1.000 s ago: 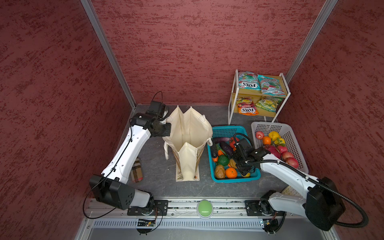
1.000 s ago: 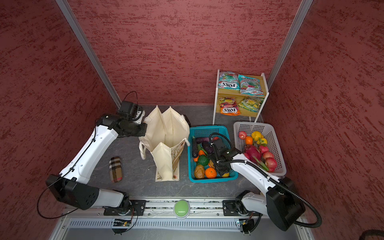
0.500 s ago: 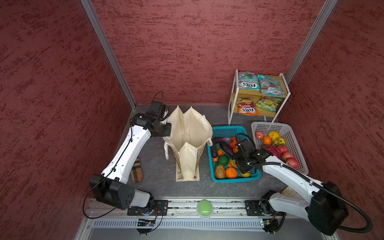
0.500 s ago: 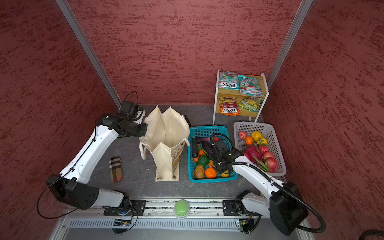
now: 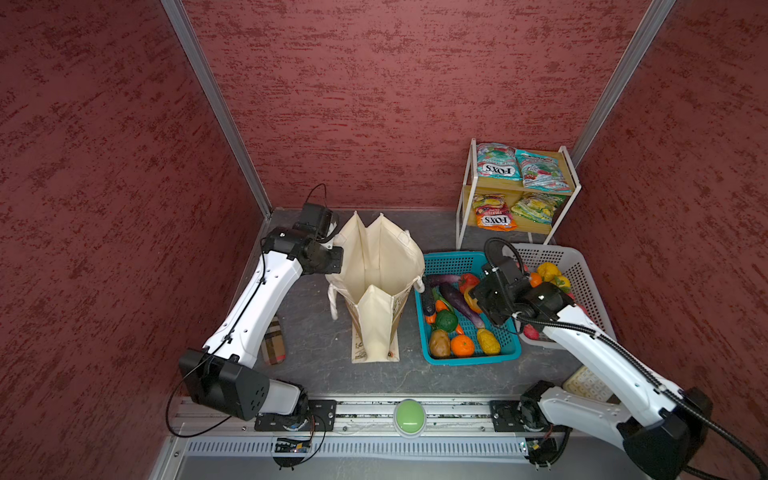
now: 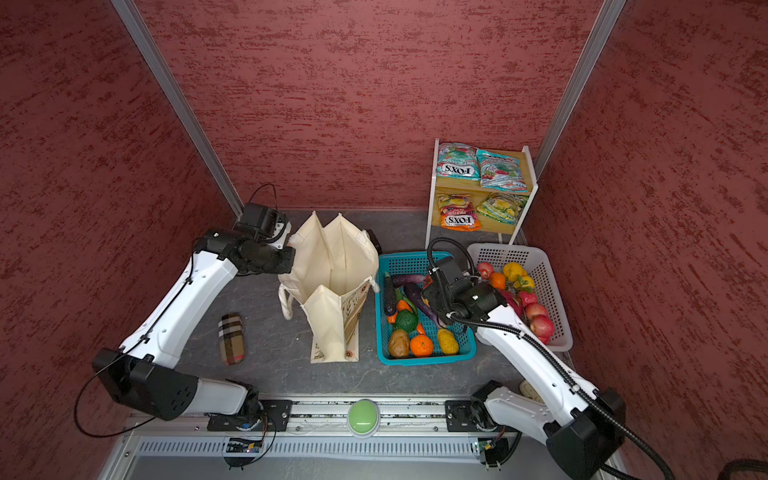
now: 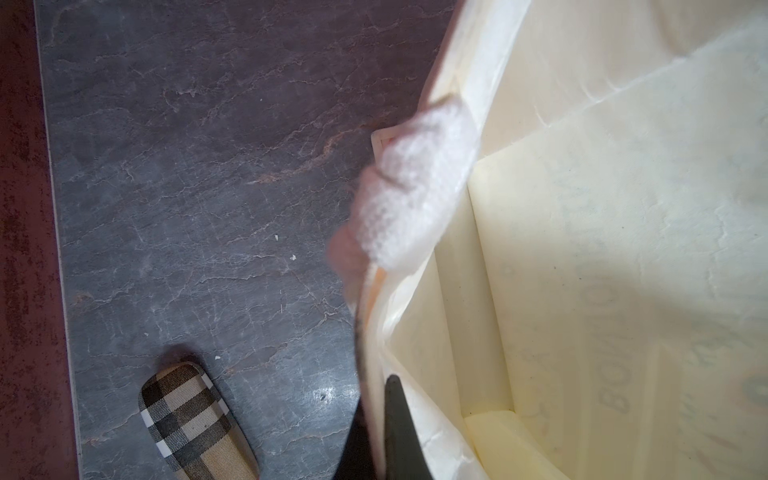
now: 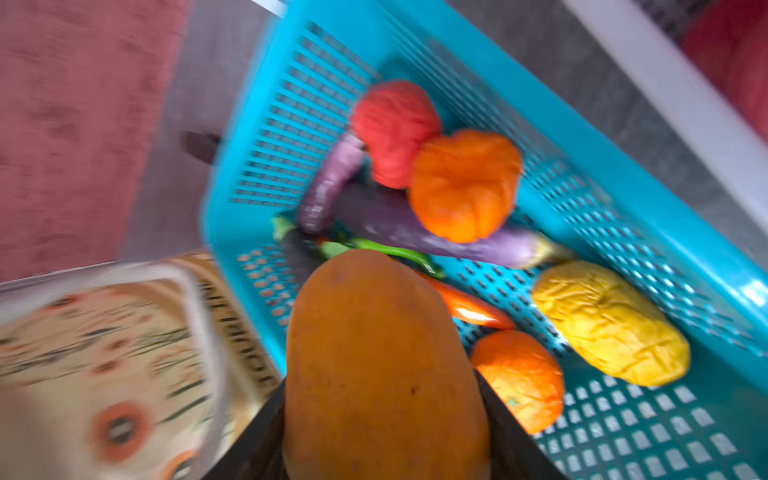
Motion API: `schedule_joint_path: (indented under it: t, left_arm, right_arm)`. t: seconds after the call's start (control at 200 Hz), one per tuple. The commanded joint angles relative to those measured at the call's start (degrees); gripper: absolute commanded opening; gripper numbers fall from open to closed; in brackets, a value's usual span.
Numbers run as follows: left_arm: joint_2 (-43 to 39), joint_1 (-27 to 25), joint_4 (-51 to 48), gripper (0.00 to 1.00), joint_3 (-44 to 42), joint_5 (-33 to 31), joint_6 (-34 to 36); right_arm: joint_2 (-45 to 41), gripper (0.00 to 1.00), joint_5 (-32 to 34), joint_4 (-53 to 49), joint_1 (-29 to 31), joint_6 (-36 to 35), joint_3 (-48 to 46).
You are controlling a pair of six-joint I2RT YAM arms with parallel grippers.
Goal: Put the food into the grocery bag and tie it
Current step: 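Carry the potato with the right gripper into the open tote bag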
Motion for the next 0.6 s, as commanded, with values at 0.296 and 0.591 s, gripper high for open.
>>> schedule_joint_path:
  t: [0.296, 0.591]
  left_arm:
    - [-0.93, -0.55, 0.43, 0.00, -0.41, 1.64, 0.69]
    - [-0.83, -0.81, 0.02, 0.00, 0.81, 1.86, 0.63]
  right_arm:
    - [10.95, 0.55, 3.27, -1.80, 3.60, -20.14, 24.54]
    - [29.88, 0.55, 3.36, -1.63, 13.58, -28.95, 47.26]
